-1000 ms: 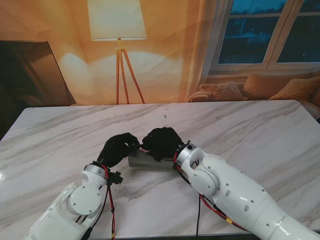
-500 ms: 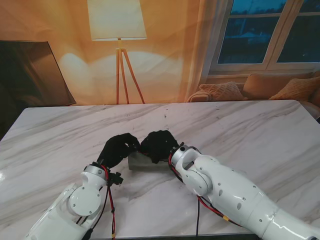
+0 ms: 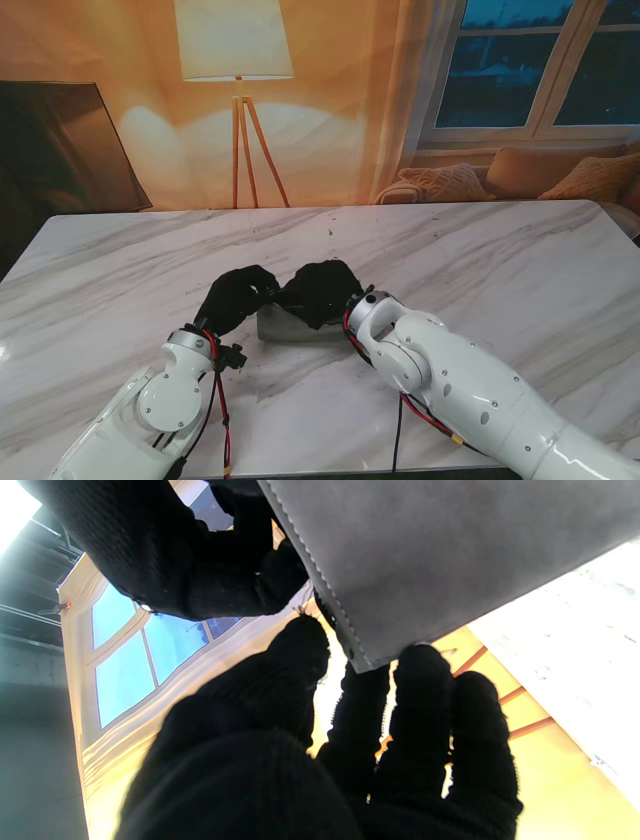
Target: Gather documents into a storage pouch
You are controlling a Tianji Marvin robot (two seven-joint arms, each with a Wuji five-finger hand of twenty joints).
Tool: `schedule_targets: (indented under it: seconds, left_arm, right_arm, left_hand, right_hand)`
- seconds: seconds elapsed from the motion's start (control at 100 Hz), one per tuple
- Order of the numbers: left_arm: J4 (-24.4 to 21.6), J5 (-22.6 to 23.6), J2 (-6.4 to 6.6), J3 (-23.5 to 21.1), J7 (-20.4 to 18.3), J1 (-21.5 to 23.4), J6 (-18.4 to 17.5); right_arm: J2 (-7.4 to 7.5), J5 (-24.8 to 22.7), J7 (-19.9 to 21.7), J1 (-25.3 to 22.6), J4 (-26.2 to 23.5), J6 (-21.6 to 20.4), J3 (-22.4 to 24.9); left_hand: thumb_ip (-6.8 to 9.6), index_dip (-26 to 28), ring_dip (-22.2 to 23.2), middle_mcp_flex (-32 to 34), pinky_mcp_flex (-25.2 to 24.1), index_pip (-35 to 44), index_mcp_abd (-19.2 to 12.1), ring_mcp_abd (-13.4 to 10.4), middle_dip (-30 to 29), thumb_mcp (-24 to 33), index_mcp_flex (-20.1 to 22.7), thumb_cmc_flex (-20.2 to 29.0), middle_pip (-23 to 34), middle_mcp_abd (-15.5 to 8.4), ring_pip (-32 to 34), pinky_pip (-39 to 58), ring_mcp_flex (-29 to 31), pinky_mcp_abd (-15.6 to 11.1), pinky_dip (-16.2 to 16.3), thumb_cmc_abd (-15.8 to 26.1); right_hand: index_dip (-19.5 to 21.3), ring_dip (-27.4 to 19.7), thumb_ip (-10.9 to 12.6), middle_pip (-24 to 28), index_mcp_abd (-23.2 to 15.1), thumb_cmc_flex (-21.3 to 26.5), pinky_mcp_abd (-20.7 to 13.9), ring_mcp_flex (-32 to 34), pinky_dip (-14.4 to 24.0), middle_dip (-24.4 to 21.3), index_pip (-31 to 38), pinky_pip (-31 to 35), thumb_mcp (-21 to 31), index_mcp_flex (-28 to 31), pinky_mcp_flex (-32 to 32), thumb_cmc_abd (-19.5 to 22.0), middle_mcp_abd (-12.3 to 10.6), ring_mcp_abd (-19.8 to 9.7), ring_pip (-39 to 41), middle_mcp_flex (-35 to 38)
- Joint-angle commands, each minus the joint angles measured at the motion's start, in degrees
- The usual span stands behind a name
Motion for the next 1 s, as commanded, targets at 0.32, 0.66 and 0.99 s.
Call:
schedule_targets:
  seconds: [0.32, 0.66, 0.99]
  left_arm:
    - [-0.59, 0.67, -0.36, -0.01, -0.33, 0.08, 1.45]
    - [-0.50, 0.99, -0.37, 0.07, -0.23, -0.13, 2.14]
    - [-0.36, 0.77, -0.52, 0.32, 0.09, -0.31, 2.74]
  right_arm:
    - [1.03, -1.67, -1.29, -5.24, -5.47, -0.12, 6.97]
    - [1.98, -4.71, -0.96, -9.11, -8.05, 1.93, 15.24]
    - [2.89, -7.57, 1.35, -9.81, -6.10, 5.67, 20.22]
  left_hand:
    - [-0.46, -0.48, -0.61, 2.14, 0.25, 2.21, -3.56, 2.83, -0.16, 0.16, 1.26, 2.85, 0.00, -0.41, -0.09, 1.71, 2.28, -2.51, 0.48, 1.79]
    - [-0.50, 0.06, -0.63, 2.51, 0.37, 2.80, -4.35, 2.87, -0.19, 0.20, 1.73, 3.46, -0.27, -0.40, -0.12, 1.72, 2.29, -2.47, 0.39, 1.82]
    - [-0.48, 0.20, -0.80, 2.79, 0.50, 2.72, -4.61, 3.06, -0.28, 0.23, 1.94, 3.38, -0.43, -0.30, -0.32, 1.80, 2.65, -2.36, 0.35, 1.63]
  right_hand:
    - [11.38, -0.01, 8.25, -5.86, 4.78, -9.78, 0.93, -13.06, 1.30, -6.17, -21.21, -5.11, 0.35, -5.05, -14.30, -0.05, 0.16, 2.27, -6.60, -12.38]
    - [12.30, -3.85, 8.94, -8.99, 3.20, -10.93, 2.52, -22.43, 2.13, -7.97, -22.89, -15.82, -2.58, -7.15, -24.84, 2.77, -0.60, 4.98, -24.91, -14.83]
    - [13.17, -5.42, 9.57, -10.36, 1.59, -10.43, 2.66, -24.52, 1.79, -8.97, -22.42, -19.60, -5.09, -7.18, -27.95, 7.10, -0.47, 5.78, -30.07, -15.65]
